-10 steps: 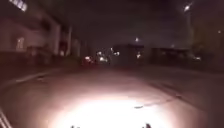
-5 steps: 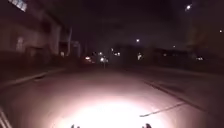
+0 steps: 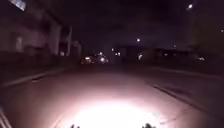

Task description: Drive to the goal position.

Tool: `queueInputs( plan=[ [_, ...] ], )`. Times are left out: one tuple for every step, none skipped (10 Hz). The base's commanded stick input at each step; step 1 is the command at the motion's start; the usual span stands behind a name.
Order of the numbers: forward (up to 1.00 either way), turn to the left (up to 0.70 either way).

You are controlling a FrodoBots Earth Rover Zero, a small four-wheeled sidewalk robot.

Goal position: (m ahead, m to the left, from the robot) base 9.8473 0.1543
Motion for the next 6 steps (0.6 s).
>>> queueInputs(
  plan=[
    [0.5,0.0],
    [0.5,0.0],
    [0.5,0.0],
    [0.5,0.0],
    [0.5,0.0],
    [0.5,0.0]
  ],
)
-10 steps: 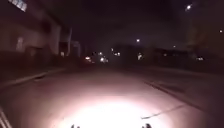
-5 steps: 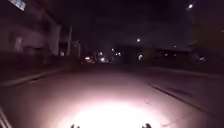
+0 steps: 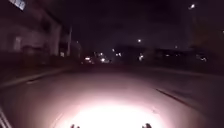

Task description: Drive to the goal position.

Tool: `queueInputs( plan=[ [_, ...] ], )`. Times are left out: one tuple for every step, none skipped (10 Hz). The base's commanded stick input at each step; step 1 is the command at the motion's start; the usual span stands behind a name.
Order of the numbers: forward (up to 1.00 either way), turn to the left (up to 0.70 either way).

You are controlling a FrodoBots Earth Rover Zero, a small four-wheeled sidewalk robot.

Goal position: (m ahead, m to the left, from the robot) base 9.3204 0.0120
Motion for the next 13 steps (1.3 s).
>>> queueInputs(
  plan=[
    [0.5,0.0],
    [0.5,0.0],
    [0.5,0.0],
    [0.5,0.0],
    [0.5,0.0],
    [0.5,0.0],
    [0.5,0.0],
    [0.5,0.0],
    [0.5,0.0],
    [0.5,0.0],
    [0.5,0.0],
    [0.5,0.0],
    [0.5,0.0]
  ],
)
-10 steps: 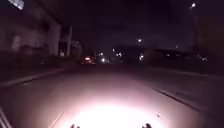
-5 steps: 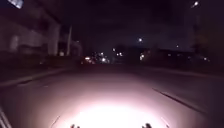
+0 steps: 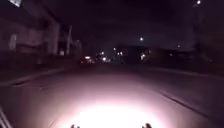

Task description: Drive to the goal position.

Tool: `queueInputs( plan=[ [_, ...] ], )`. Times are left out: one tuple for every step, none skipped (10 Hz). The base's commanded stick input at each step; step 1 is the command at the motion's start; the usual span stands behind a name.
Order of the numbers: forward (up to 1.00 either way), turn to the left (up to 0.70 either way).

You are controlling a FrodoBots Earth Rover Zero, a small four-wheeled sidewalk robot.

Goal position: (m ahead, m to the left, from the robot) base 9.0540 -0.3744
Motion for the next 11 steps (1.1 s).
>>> queueInputs(
  plan=[
    [0.5,0.0],
    [0.5,0.0],
    [0.5,0.0],
    [0.5,0.0],
    [0.5,0.0],
    [0.5,0.0],
    [0.5,0.0],
    [0.5,0.0],
    [0.5,0.0],
    [0.5,0.0],
    [0.5,0.0]
  ],
)
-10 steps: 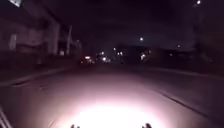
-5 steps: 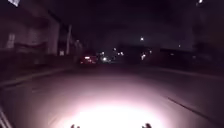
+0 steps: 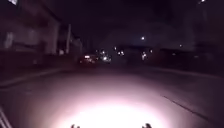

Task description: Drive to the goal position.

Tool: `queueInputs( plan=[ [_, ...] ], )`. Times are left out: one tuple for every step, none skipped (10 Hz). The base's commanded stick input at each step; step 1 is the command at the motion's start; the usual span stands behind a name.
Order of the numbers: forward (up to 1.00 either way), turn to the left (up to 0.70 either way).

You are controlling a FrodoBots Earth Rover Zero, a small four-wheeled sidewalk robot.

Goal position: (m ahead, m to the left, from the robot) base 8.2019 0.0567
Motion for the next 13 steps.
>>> queueInputs(
  plan=[
    [0.5,0.0],
    [0.5,0.0],
    [0.5,0.0],
    [0.5,0.0],
    [0.5,0.0],
    [0.5,0.0],
    [0.5,0.0],
    [0.5,0.0],
    [0.5,0.0],
    [0.5,0.0],
    [0.5,0.0],
    [0.5,0.0],
    [0.5,0.0]
  ],
)
